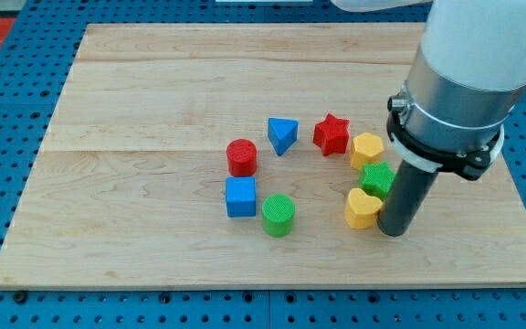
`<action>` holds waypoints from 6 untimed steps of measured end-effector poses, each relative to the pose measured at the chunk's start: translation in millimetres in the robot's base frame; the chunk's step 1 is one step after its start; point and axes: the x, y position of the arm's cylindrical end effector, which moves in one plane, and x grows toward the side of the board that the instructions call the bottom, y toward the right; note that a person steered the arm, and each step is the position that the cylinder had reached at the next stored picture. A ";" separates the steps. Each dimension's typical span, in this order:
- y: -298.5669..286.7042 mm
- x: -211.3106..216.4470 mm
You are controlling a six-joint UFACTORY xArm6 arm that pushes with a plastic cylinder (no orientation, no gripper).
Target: Move the green circle into the cube
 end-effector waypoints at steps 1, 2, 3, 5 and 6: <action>8.5 18.6; 18.7 28.9; 18.7 28.9; 18.9 31.1; 19.2 29.1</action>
